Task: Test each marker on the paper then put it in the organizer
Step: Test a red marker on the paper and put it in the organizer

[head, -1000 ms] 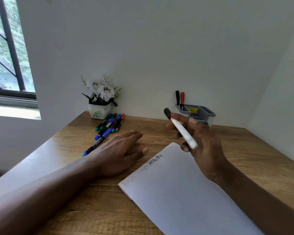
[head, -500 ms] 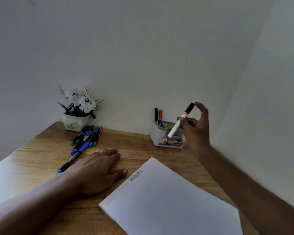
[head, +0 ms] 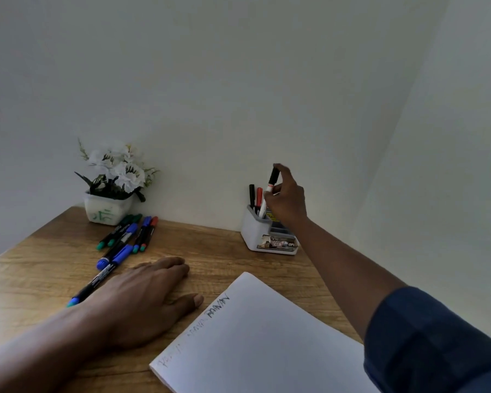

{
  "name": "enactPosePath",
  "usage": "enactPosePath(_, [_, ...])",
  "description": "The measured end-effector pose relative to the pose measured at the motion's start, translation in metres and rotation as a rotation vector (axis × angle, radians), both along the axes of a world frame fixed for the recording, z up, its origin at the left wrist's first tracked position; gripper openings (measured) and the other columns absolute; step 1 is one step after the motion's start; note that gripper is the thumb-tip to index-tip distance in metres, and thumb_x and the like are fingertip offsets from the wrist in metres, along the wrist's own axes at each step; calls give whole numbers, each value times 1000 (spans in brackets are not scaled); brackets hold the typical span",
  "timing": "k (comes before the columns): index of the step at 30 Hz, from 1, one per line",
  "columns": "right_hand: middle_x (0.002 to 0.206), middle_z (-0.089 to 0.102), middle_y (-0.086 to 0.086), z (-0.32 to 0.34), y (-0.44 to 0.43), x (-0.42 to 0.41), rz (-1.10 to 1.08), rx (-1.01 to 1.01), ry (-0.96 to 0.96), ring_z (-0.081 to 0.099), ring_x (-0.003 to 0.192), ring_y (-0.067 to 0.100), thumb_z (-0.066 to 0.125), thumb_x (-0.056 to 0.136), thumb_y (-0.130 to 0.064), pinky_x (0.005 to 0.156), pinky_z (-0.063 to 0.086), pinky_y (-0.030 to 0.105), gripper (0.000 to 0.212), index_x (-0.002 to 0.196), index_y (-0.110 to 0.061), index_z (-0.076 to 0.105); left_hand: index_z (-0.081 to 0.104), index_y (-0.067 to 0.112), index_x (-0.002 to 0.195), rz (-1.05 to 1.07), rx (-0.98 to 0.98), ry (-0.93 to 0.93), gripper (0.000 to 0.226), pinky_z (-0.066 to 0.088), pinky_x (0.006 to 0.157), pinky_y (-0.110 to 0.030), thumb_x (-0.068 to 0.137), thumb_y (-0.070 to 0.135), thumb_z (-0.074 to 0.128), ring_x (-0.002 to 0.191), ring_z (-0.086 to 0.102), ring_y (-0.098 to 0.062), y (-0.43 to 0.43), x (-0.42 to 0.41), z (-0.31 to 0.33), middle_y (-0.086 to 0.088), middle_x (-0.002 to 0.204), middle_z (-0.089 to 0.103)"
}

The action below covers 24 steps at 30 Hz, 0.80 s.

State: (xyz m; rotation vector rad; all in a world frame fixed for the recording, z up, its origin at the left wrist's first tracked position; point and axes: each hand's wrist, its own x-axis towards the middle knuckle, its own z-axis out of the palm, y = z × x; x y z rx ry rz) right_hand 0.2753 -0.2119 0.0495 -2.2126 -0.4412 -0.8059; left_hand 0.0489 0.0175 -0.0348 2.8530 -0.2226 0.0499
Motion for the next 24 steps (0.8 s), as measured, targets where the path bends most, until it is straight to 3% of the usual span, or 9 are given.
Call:
enactPosePath(3, [101, 75, 1, -14, 3, 14, -28, -189, 136, 69, 99, 24, 64, 86, -21, 90, 56, 36, 53, 138, -31, 58, 20, 38, 159, -2, -5, 6, 84, 27, 121, -31, 87, 80, 28, 150, 23, -5, 0, -1, 2, 23, 166, 13])
enactPosePath(5, [114, 70, 1, -22, 5, 20, -55, -295, 214, 61, 117, 33, 62, 83, -26, 101, 51, 43, 58, 141, -31, 57, 20, 39, 158, -6, -8, 16, 91, 27, 121, -32, 80, 84, 23, 150, 23, -5, 0, -2, 2, 23, 165, 14])
enactPosePath(11, [125, 65, 12, -21, 9, 18, -71, -272, 176, 57, 121, 35, 57, 80, -25, 99, 52, 48, 64, 143, -29, 54, 20, 38, 158, 0, -10, 17, 80, 26, 122, -33, 90, 78, 32, 151, 22, -7, -1, -1, 3, 21, 166, 13])
enactPosePath(15, [116, 63, 9, -18, 15, -8, -64, -212, -157, 55, 114, 28, 58, 88, -19, 94, 49, 46, 47, 135, -24, 59, 20, 37, 159, -1, -6, 29, 78, 26, 122, -35, 92, 76, 34, 152, 21, -9, -1, -1, 3, 18, 167, 12])
enactPosePath(19, [97, 61, -5, -14, 32, -32, 203, -244, -368, 56, 92, 11, 55, 96, -24, 78, 49, 31, 26, 120, -21, 66, 20, 35, 159, -3, -1, 24, 77, 22, 124, -36, 94, 74, 34, 153, 18, -11, -2, -2, 2, 15, 168, 11])
enactPosePath(21, [91, 66, -6, -15, 47, -39, 344, -282, -331, 61, 82, 8, 58, 97, -25, 74, 53, 30, 19, 110, -19, 71, 21, 34, 159, -3, -9, 28, 76, 21, 124, -37, 95, 73, 36, 154, 17, -12, -2, -2, 2, 13, 168, 12])
enactPosePath(24, [89, 72, -7, -21, 80, -49, 449, -329, -10, 67, 80, 6, 63, 96, -26, 75, 56, 30, 15, 101, -19, 75, 24, 33, 159, -5, -20, 22, 75, 22, 123, -37, 96, 70, 38, 153, 19, -13, -3, -1, 2, 12, 168, 15])
